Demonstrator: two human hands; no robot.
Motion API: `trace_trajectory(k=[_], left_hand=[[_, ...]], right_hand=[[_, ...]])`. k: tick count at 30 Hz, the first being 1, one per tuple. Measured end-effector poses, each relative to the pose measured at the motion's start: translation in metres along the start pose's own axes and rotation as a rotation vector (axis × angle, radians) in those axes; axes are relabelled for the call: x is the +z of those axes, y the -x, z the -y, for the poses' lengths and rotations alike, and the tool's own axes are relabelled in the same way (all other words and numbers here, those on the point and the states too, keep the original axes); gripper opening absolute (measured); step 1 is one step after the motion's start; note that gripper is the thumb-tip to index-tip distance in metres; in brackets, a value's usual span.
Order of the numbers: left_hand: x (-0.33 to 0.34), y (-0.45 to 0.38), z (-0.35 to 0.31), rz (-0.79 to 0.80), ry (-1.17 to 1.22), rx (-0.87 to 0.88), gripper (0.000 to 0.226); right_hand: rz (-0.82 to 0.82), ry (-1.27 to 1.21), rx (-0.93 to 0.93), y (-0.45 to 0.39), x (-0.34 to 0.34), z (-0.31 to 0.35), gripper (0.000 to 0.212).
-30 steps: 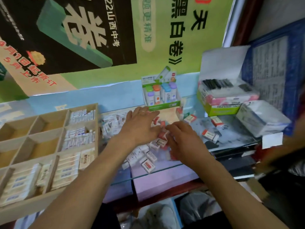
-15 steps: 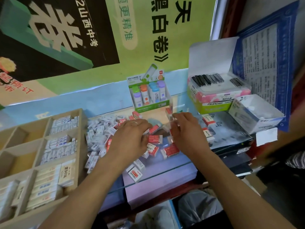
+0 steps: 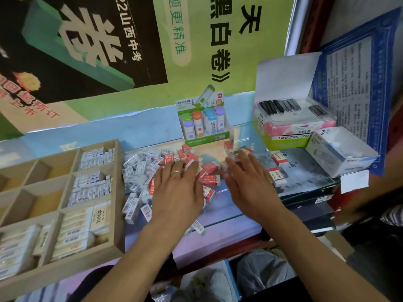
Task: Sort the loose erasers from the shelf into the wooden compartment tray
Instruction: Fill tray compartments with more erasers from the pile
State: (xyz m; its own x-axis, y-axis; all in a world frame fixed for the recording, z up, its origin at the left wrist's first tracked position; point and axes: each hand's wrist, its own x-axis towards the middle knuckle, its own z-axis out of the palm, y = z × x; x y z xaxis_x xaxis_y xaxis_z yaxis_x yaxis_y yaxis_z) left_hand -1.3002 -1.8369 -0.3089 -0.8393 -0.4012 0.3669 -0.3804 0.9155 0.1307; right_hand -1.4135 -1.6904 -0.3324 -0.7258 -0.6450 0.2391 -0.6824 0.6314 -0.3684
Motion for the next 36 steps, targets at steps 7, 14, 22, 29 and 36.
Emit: trace_trajectory(k=[7, 14, 22, 29, 36], left_hand=[[0.016, -0.027, -0.015, 0.019, -0.042, -0.137, 0.05], [0.001, -0.035, -0.007, -0.011, 0.144, -0.104, 0.036], [-0.019, -0.024, 0.022, 0.302, 0.04, -0.127, 0.05], [-0.017, -0.003, 0.021, 0.257, 0.104, -0.013, 0.054], [-0.01, 0.013, 0.03, 0.178, 0.274, 0.154, 0.06]], right_hand=[[0.121, -0.111, -0.22, 0.029, 0.003, 0.028, 0.069], [0.107, 0.045, -0.208, 0.029, 0.008, 0.012, 0.073], [0.022, -0.059, -0.173, 0.024, -0.004, 0.029, 0.061], [0.082, 0.131, -0.225, 0.022, 0.017, 0.029, 0.058], [0.01, 0.128, -0.097, 0.011, 0.005, 0.022, 0.058]])
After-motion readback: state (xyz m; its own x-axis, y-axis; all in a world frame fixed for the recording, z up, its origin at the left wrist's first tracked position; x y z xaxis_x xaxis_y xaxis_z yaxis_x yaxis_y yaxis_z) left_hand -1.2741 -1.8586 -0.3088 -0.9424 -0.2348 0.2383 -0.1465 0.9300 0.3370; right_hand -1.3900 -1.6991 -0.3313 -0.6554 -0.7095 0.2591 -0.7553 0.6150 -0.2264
